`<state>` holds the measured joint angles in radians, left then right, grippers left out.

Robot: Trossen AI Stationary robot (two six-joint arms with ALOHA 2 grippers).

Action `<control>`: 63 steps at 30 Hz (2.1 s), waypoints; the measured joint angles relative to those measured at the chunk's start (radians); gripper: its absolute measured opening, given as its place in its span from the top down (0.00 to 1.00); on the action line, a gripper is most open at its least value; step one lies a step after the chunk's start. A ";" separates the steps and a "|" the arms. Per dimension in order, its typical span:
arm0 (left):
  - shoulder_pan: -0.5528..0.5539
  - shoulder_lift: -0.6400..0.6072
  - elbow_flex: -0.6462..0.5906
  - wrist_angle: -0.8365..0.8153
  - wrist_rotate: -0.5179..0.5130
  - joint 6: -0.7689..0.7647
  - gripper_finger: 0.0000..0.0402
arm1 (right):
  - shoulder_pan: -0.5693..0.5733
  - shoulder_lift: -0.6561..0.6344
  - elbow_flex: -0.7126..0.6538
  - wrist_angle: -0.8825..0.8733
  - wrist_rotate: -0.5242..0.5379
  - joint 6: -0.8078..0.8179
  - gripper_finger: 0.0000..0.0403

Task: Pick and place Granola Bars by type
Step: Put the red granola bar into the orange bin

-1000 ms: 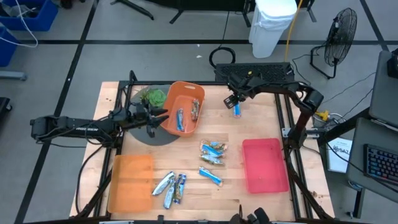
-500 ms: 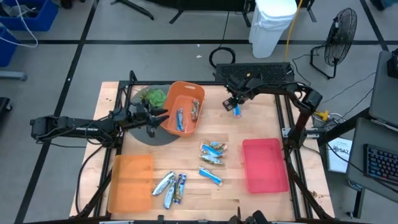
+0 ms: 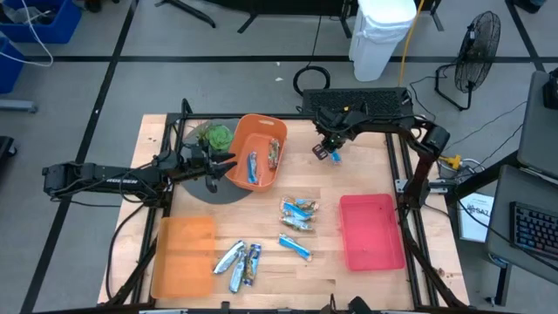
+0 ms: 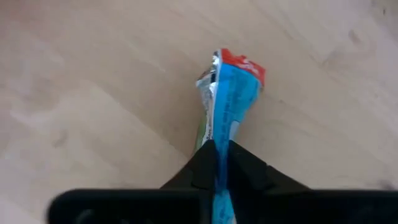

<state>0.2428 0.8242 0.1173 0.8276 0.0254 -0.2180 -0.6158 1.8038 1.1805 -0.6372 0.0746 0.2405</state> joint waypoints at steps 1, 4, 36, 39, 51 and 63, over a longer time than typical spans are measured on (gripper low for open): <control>0.000 0.000 0.000 0.000 0.000 0.000 0.62 | 0.005 -0.009 0.000 0.000 0.000 -0.014 0.98; 0.000 0.000 0.000 0.000 0.000 0.001 0.62 | 0.031 -0.030 0.000 0.003 0.002 -0.041 0.98; 0.000 0.000 0.000 -0.007 -0.001 -0.013 0.62 | 0.292 -0.231 0.158 0.471 -0.391 -0.234 1.00; 0.000 0.000 0.000 -0.005 0.000 -0.013 0.62 | 0.280 -0.188 0.260 0.390 -0.391 -0.257 1.00; 0.000 0.000 0.000 0.008 -0.001 -0.014 0.62 | 0.216 0.130 0.556 0.230 -0.394 -0.316 1.00; -0.001 0.000 0.000 -0.013 0.001 -0.029 0.62 | 0.182 0.277 0.561 0.245 -0.392 -0.338 1.00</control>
<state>0.2417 0.8246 0.1173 0.8148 0.0261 -0.2474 -0.4341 2.0804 1.7416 -0.3918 -0.3172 -0.0971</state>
